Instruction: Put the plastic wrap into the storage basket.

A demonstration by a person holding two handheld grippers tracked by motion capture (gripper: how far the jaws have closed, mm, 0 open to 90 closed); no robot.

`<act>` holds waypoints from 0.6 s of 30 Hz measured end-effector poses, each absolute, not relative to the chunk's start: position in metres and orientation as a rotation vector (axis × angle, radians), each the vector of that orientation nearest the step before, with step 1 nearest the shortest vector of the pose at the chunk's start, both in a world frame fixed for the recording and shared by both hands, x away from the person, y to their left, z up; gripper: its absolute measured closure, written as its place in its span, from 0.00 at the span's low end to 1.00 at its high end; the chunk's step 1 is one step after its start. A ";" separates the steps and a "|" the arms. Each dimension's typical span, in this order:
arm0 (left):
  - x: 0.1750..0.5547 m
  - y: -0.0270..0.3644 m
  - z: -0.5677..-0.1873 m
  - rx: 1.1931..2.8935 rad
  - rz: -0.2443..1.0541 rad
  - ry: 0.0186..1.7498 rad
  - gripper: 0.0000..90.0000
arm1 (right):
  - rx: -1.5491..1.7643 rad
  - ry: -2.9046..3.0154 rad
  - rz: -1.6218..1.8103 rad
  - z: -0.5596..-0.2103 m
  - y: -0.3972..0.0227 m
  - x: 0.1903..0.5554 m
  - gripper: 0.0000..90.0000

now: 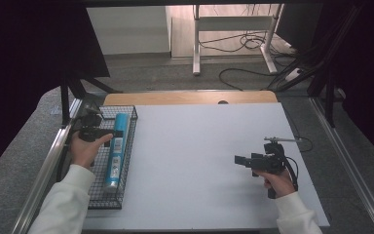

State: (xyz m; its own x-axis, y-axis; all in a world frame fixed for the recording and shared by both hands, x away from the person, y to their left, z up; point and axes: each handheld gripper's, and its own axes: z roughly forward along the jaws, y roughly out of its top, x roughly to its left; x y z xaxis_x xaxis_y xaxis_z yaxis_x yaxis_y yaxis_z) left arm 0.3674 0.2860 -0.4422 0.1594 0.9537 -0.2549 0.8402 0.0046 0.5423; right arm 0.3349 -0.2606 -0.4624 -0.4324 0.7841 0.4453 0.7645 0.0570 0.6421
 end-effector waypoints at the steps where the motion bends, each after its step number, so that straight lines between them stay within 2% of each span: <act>1: 0.362 0.285 -0.438 1.856 0.257 1.670 0.14 | 1.650 2.272 1.348 -0.463 -0.260 0.335 0.11; 8: 0.322 0.269 -0.422 1.899 0.273 1.461 0.16 | 1.524 2.330 1.330 -0.464 -0.257 0.332 0.11; 14: 0.288 0.239 -0.419 2.001 0.343 1.301 0.18 | 1.387 2.347 1.328 -0.465 -0.258 0.325 0.12; 18: 0.266 0.227 -0.422 2.001 0.318 1.234 0.19 | 1.339 2.339 1.314 -0.466 -0.266 0.318 0.12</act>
